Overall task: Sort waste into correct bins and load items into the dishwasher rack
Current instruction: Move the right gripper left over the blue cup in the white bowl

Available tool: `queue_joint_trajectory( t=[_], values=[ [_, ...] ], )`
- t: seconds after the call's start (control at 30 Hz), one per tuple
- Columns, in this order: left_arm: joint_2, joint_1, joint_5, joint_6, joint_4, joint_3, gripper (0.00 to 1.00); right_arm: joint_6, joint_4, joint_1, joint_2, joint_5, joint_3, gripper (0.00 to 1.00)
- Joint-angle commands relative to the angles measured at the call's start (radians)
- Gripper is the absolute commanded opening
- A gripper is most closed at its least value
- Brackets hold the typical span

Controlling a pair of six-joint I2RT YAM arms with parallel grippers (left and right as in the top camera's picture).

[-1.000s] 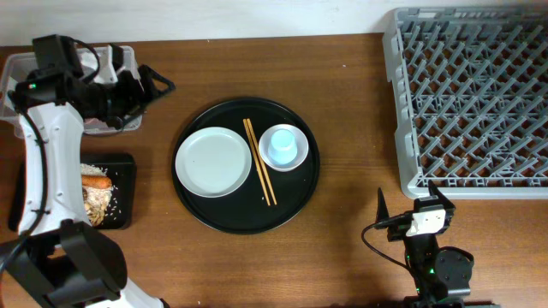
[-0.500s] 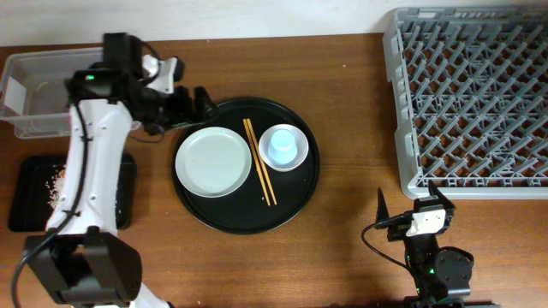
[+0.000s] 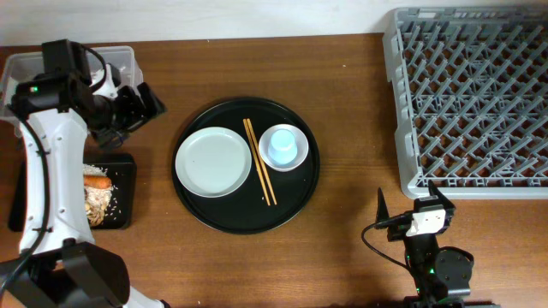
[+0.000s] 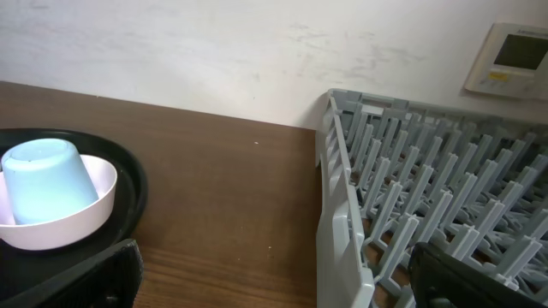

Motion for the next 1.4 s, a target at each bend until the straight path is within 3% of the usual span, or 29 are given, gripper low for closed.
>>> queue_joint_trajectory(
  t=[0.0, 0.13, 0.37, 0.43, 0.57, 0.63, 0.73, 0.93, 1.17, 1.3, 1.37],
  values=[
    [-0.028, 0.039, -0.172, -0.029, -0.005, 0.003, 0.99, 0.004, -0.007, -0.003, -0.005, 0.009, -0.005, 0.98],
    [-0.028, 0.100, -0.180, -0.125, -0.020, 0.003, 0.99, 0.004, -0.007, -0.003, -0.005, 0.009, -0.005, 0.98],
    [-0.028, 0.105, -0.184, -0.130, -0.021, 0.003, 0.99, 0.008, 0.010, -0.002, -0.005, -0.020, -0.005, 0.98],
    [-0.028, 0.105, -0.185, -0.130, -0.021, 0.003, 0.99, 0.058, 0.050, -0.002, -0.005, -0.180, -0.005, 0.98],
    [-0.028, 0.105, -0.185, -0.130, -0.021, 0.003, 0.99, 0.369, 0.168, -0.002, -0.005, -0.792, -0.005, 0.98],
    [-0.028, 0.105, -0.184, -0.130, -0.021, 0.003, 0.99, 0.419, 0.186, -0.002, -0.005, -0.942, -0.005, 0.98],
    [-0.028, 0.105, -0.184, -0.130, -0.021, 0.003, 0.99, 0.490, 0.257, -0.002, -0.005, -0.949, -0.005, 0.98],
    [-0.028, 0.105, -0.184, -0.130, -0.021, 0.003, 0.99, 0.823, 0.624, -0.002, -0.005, -0.756, 0.000, 0.98],
    [-0.028, 0.105, -0.184, -0.130, -0.021, 0.003, 0.99, 0.838, 0.622, -0.002, 0.091, -0.546, 0.153, 0.98],
    [-0.028, 0.105, -0.185, -0.130, -0.020, 0.003, 0.99, 0.836, 0.571, -0.002, 0.286, -0.580, 0.329, 0.98],
    [-0.028, 0.105, -0.184, -0.130, -0.021, 0.003, 0.99, 0.761, 0.499, -0.002, 0.438, -0.668, 0.468, 0.98]
  ],
)
